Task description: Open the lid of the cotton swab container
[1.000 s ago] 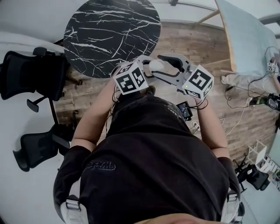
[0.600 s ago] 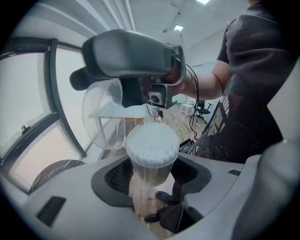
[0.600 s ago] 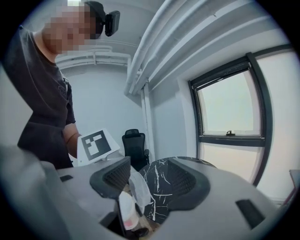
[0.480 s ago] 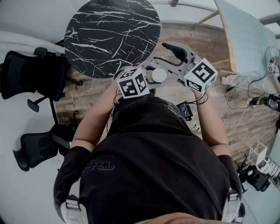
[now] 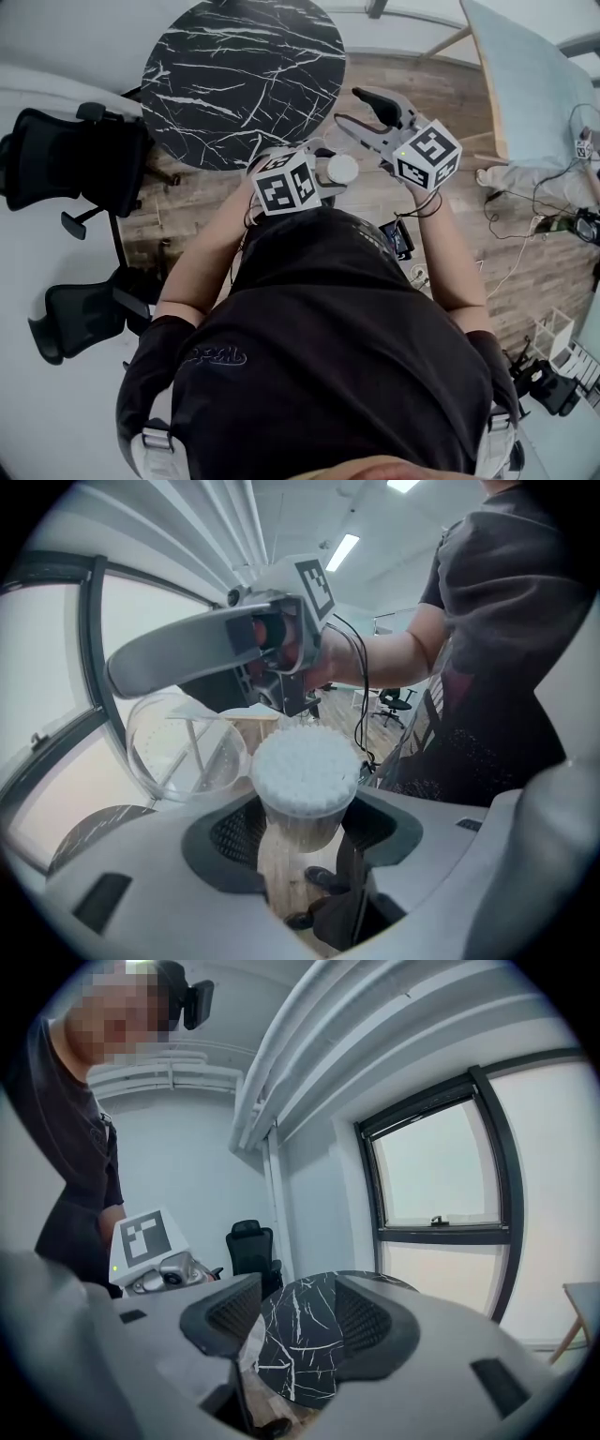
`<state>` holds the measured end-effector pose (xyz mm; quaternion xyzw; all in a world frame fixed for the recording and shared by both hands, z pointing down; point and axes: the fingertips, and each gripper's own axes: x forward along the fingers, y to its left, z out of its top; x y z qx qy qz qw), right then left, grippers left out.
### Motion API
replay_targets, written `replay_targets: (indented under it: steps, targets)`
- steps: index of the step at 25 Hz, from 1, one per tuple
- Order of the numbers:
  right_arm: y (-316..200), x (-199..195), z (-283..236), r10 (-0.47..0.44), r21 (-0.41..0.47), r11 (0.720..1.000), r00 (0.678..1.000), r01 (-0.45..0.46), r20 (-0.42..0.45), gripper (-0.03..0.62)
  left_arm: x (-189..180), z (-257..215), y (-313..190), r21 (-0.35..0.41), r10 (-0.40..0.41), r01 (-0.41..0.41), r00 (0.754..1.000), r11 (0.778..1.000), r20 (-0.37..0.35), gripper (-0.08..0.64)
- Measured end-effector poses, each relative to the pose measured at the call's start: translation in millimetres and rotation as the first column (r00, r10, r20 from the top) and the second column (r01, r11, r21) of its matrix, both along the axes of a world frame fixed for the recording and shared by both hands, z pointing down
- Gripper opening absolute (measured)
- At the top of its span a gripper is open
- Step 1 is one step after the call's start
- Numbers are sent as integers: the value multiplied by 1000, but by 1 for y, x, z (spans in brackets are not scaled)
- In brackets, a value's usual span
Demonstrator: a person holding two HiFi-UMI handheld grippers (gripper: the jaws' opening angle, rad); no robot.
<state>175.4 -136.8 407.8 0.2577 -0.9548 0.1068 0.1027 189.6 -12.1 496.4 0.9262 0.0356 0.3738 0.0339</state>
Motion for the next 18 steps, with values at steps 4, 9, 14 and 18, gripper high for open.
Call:
replay_targets:
  steps: [4,9,14,18]
  targets:
    - [-1,5,-10,17,17,1000,1000,-17,16,256,0,0,-2,-19,-12,12,1000,1000,-10,259]
    - [-4,17,-24,55,60,997,998,-57,29,256,1,1,-9,-12,-17,17,1000,1000,-1,259]
    - [-5,30,-20,118,56,991,992,-120,31,254,-1,3,-19,-11,-42,42,999,999,-8,261]
    - [-2,31,-10,143,32,989,989,-144,33,239,-6,2,-27,-8,-60,60,998,998,-12,259]
